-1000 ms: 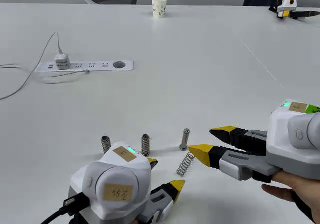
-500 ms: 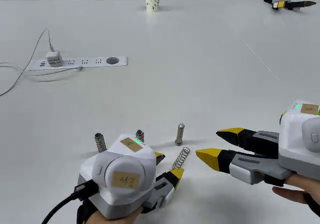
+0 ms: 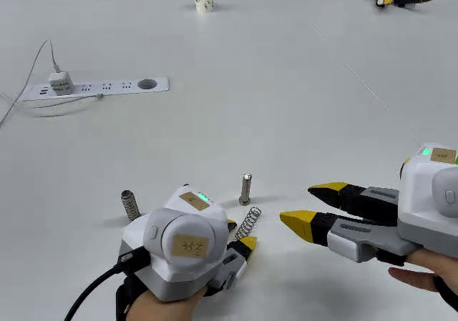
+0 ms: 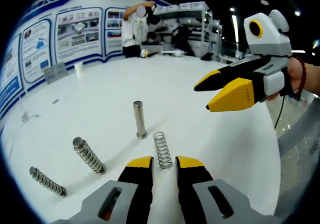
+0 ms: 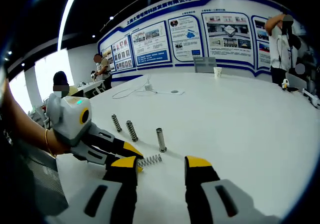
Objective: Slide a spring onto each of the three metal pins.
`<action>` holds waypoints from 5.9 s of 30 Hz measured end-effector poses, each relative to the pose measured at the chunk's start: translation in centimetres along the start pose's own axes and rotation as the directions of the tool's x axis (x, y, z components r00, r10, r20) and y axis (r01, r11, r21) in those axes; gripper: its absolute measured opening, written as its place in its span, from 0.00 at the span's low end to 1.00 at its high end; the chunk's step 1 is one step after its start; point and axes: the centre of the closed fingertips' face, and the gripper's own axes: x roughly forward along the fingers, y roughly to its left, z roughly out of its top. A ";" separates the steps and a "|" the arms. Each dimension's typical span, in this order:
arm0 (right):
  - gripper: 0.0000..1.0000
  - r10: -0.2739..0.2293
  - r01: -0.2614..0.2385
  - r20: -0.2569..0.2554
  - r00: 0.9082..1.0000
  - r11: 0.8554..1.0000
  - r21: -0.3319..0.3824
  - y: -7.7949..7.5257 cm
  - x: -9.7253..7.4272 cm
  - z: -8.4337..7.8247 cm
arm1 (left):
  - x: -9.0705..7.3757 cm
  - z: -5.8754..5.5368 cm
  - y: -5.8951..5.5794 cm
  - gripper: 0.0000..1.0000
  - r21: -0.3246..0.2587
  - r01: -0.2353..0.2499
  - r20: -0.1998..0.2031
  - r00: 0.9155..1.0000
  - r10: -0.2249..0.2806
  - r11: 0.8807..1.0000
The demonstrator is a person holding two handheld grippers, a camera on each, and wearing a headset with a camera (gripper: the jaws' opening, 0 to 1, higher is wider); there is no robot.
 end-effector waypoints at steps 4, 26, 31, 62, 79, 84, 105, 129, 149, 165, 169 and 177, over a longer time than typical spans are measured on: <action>0.38 -0.005 0.005 -0.005 1.000 1.000 0.003 0.0 0.0 -0.2 | -0.1 -0.2 0.1 0.15 0.016 -0.010 -0.013 1.000 0.010 1.000; 0.37 -0.021 0.018 0.028 0.999 0.993 0.116 -0.1 0.2 0.7 | -1.6 0.9 0.5 0.10 0.059 -0.033 0.045 0.999 0.030 0.998; 0.37 -0.011 0.004 0.048 0.999 0.990 0.142 0.4 0.2 1.5 | -2.6 2.2 0.3 0.10 0.055 -0.040 0.107 0.994 0.034 0.998; 0.19 0.150 -0.211 0.177 0.973 0.887 0.411 4.6 0.8 5.4 | -7.7 7.1 -0.7 0.10 -0.041 -0.028 0.382 0.923 0.042 0.999; 0.13 0.196 -0.293 0.231 0.953 0.793 0.535 5.8 1.0 6.3 | -8.7 7.8 -1.1 0.10 -0.032 -0.019 0.435 0.900 0.031 0.999; 0.12 0.202 -0.312 0.250 0.947 0.769 0.558 5.9 1.0 6.4 | -8.8 7.9 -1.0 0.11 -0.028 -0.020 0.434 0.900 0.030 0.999; 0.11 0.182 -0.260 0.226 0.957 0.886 0.385 6.2 1.1 6.8 | -8.2 6.5 -0.8 0.25 -0.045 -0.019 0.333 0.942 0.033 0.999; 0.11 0.062 -0.085 0.174 0.983 0.989 0.125 2.8 3.2 7.4 | -9.5 3.0 1.3 0.58 -0.035 -0.087 0.189 0.978 0.092 0.996; 0.11 -0.002 -0.012 0.180 0.984 0.997 0.074 0.8 4.8 7.9 | -12.1 2.0 3.7 0.86 -0.092 -0.145 0.189 0.969 0.160 0.985; 0.11 -0.025 0.015 0.160 0.987 0.998 0.063 0.2 6.5 6.8 | -13.5 1.3 5.9 0.99 -0.173 -0.185 0.201 0.955 0.218 0.968; 0.11 -0.029 0.018 0.168 0.985 0.998 0.065 0.2 6.6 6.7 | -13.8 1.2 6.3 1.00 -0.188 -0.196 0.203 0.951 0.233 0.962; 0.11 -0.038 0.035 0.162 0.986 0.999 0.016 0.3 6.7 6.4 | -14.0 0.8 6.8 1.00 -0.198 -0.213 0.195 0.948 0.252 0.957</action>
